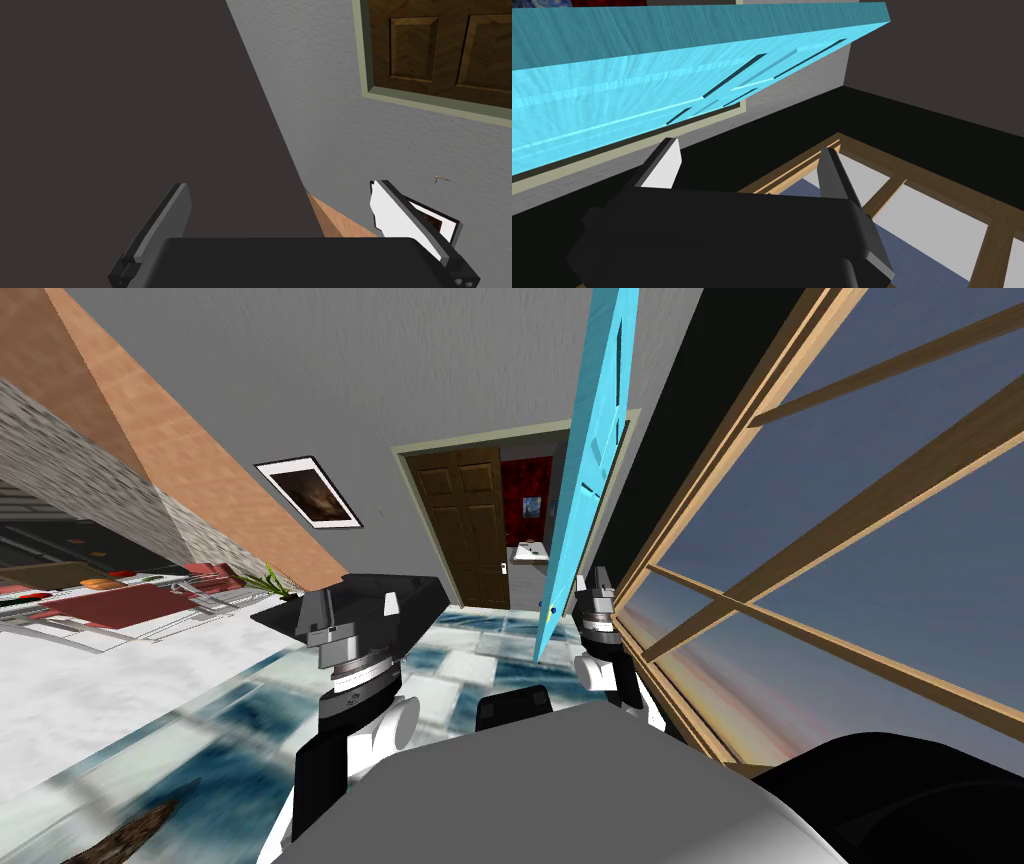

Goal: Pull the door open

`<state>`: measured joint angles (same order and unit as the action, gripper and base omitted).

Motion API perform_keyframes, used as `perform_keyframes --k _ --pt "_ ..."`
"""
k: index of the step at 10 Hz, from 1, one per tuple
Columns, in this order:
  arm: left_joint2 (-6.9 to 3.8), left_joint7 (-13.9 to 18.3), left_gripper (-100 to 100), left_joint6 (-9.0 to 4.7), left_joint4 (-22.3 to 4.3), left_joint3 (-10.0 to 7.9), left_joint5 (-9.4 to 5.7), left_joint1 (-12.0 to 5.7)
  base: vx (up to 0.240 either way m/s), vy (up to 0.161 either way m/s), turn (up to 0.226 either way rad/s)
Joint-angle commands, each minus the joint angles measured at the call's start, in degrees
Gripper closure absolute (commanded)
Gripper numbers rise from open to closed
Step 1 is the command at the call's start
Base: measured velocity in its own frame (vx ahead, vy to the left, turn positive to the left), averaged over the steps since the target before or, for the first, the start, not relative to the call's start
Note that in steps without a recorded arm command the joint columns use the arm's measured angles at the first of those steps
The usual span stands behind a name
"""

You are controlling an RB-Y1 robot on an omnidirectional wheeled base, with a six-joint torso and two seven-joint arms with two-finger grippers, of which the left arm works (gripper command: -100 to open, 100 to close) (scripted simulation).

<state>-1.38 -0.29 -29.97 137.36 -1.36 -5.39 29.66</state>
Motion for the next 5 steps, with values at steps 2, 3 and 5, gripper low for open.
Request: perform_keyframes --k 2,3,5 --pt "-0.65 -0.29 -100 -0.39 -2.48 0.6 -0.08 -0.62 0.073 0.018 -0.04" --pt "-0.84 -0.38 -100 -0.52 -3.29 0.8 -0.1 -0.83 0.109 0.04 -0.026" --pt "-1.34 -0.67 -100 -0.91 -5.73 1.4 -0.18 -1.44 0.122 0.055 -0.048"
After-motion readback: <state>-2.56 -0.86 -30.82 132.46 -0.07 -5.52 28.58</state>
